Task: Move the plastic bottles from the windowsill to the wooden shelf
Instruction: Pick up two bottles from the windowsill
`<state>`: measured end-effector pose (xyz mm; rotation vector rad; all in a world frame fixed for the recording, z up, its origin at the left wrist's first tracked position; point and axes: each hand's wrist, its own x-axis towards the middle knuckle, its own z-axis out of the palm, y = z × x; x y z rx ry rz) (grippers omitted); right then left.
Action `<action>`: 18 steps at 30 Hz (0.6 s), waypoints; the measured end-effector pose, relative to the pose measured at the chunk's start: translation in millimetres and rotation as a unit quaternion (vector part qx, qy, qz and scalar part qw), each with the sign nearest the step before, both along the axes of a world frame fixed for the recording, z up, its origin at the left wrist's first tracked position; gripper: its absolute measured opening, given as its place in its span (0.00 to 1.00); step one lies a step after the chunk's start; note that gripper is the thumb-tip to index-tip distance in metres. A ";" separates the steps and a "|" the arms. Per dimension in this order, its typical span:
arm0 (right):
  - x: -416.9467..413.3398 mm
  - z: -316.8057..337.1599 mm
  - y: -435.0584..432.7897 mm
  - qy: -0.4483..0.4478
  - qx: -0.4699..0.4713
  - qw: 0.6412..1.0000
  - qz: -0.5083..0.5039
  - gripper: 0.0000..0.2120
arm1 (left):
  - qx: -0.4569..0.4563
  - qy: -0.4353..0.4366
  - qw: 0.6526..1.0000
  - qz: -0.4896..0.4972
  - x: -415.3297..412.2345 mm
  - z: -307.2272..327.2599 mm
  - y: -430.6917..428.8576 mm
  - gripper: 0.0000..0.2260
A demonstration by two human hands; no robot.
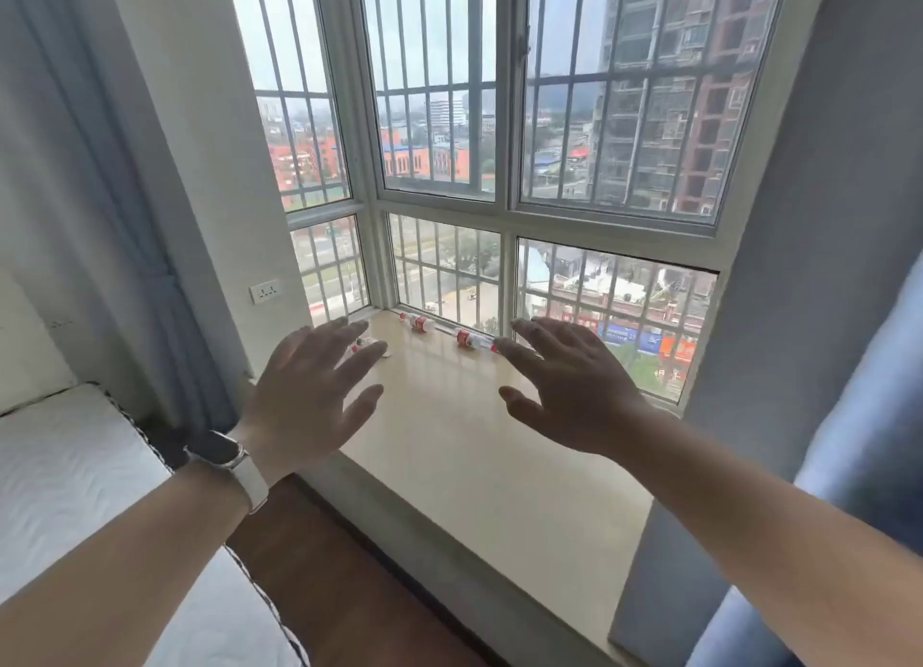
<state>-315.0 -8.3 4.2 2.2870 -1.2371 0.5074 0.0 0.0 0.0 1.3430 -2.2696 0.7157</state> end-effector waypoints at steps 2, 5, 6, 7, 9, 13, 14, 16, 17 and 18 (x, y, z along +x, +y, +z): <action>-4.1 -0.4 -6.8 -0.004 0.011 1.000 0.000 0.27 | 0.011 -0.001 1.000 0.011 -4.0 1.4 -5.1 0.23; -4.6 -9.8 -25.2 -0.012 0.004 1.000 0.010 0.26 | 0.017 -0.004 1.000 0.024 -3.8 -4.6 -16.7 0.23; -2.9 -11.9 -32.0 -0.014 0.008 1.000 0.015 0.25 | 0.021 -0.005 0.999 0.025 -2.5 -6.1 -21.6 0.23; -0.9 -14.3 -38.9 -0.016 0.012 1.000 0.019 0.25 | 0.023 -0.008 0.999 0.031 0.0 -7.9 -27.2 0.23; 5.2 -20.6 -53.3 -0.013 0.016 0.999 0.027 0.26 | 0.020 -0.011 0.999 0.037 6.5 -11.9 -40.1 0.23; 21.1 -32.7 -87.1 -0.009 0.032 0.999 0.032 0.27 | 0.019 -0.003 0.999 0.051 21.2 -20.9 -68.3 0.23; 26.8 -35.3 -96.4 -0.010 0.037 0.999 0.034 0.26 | 0.020 -0.001 0.998 0.052 26.0 -24.0 -76.3 0.23; 40.0 -40.9 -116.3 -0.007 0.052 0.998 0.038 0.26 | 0.022 0.002 0.998 0.057 37.8 -31.3 -92.8 0.23; 47.4 -42.6 -126.9 -0.005 0.060 0.997 0.040 0.26 | 0.020 0.004 0.998 0.060 44.4 -33.9 -101.4 0.23; 55.2 -43.6 -138.2 -0.002 0.063 0.997 0.043 0.26 | 0.017 0.007 0.998 0.064 51.8 -35.3 -110.4 0.23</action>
